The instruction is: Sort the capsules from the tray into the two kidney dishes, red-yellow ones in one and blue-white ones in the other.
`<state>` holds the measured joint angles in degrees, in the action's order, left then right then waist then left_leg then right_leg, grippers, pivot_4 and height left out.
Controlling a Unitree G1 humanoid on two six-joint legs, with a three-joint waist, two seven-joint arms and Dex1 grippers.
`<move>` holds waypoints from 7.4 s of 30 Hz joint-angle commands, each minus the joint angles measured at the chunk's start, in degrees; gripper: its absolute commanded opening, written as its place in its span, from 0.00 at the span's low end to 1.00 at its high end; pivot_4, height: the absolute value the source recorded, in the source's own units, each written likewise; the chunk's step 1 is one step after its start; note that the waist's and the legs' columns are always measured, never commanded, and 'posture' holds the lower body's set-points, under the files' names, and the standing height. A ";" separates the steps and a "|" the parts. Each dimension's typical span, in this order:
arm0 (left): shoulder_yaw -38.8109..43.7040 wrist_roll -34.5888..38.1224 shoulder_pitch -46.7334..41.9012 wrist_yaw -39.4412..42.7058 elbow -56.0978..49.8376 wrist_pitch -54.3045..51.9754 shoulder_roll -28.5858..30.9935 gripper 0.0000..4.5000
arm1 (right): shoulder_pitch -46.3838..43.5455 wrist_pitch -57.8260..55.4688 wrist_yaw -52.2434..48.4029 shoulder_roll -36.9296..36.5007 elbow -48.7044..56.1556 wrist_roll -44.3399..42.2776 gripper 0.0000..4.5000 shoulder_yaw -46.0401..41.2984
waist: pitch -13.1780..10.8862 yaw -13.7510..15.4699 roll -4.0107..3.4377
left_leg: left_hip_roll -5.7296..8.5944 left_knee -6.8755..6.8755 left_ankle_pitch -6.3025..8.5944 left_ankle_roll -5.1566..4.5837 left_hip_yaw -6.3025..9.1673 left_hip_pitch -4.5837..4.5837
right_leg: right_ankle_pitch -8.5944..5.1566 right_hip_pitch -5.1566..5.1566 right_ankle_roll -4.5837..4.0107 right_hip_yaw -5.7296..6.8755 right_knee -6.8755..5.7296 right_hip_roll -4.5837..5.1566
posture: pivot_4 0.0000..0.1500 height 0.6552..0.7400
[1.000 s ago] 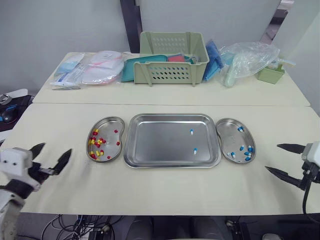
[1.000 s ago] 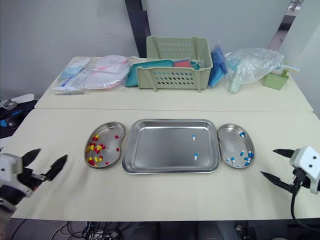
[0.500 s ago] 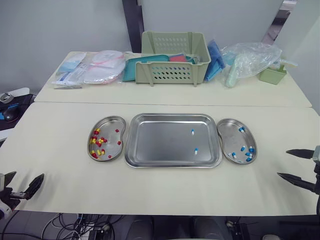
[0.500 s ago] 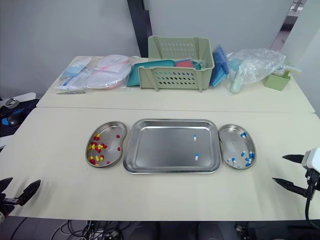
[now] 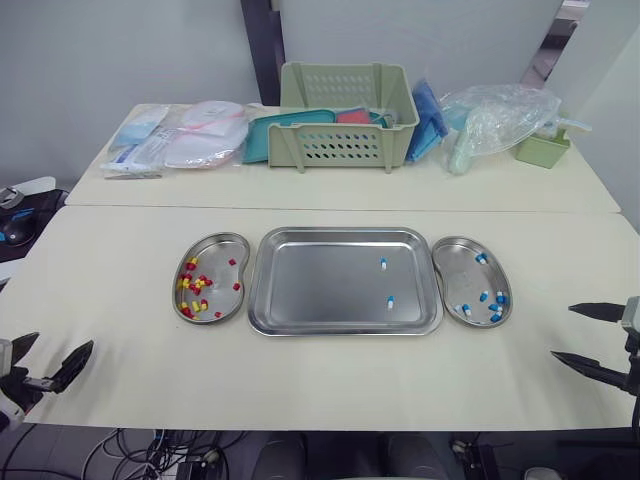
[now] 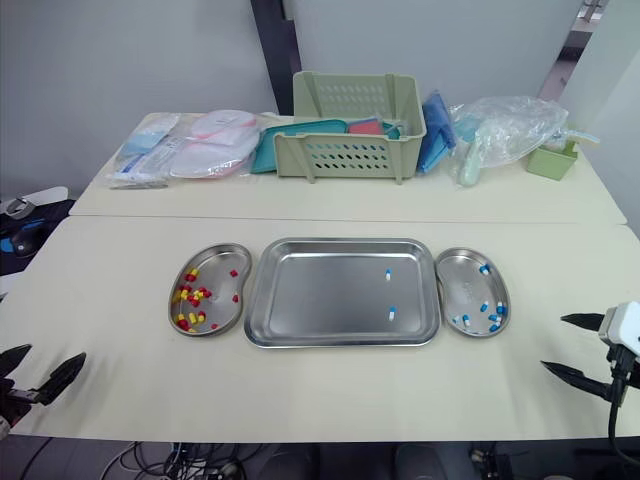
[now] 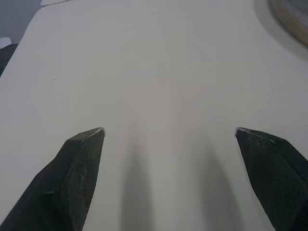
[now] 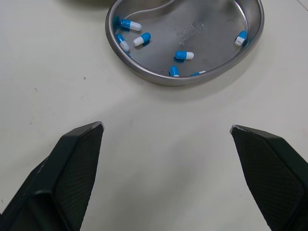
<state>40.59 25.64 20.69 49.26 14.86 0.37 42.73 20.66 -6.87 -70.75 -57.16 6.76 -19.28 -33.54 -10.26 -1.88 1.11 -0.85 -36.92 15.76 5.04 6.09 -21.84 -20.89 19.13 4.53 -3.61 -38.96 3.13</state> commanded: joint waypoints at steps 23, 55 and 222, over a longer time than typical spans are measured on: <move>-28.99 2.10 -4.26 9.35 -35.29 -2.05 -8.54 1.00 | 5.37 0.37 0.11 2.56 3.01 -1.31 0.99 -4.89 | 0.02 0.04 -0.03 | 0.01 -0.04 0.00 0.00 -0.08 0.03 | 0.00 -0.07 0.00 -0.04 0.01 0.00 | 1.00 1.00; -37.07 0.06 -8.72 9.88 -31.41 1.56 -10.67 1.00 | -24.77 -26.59 20.81 5.86 28.27 -6.79 0.91 30.23 | 0.05 0.11 -0.08 | 0.03 -0.08 -0.01 0.00 0.06 -0.08 | 0.01 0.01 0.01 0.03 0.01 0.00 | 1.00 1.00; -12.11 4.14 10.42 9.40 -28.38 1.88 -7.42 1.00 | 9.59 5.52 6.46 8.69 -1.58 0.47 0.99 -7.99 | 0.18 0.39 0.06 | -0.01 0.01 0.00 0.01 -0.07 0.05 | 0.02 -0.10 0.01 0.00 0.01 0.02 | 1.00 1.00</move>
<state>29.99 29.13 31.44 58.16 -9.19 1.74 35.29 29.97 -2.74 -64.65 -48.26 4.73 -19.02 -40.46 -10.08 -1.48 1.17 -0.88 -36.90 15.77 5.05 6.02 -21.80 -20.87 19.03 4.55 -3.61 -38.95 3.14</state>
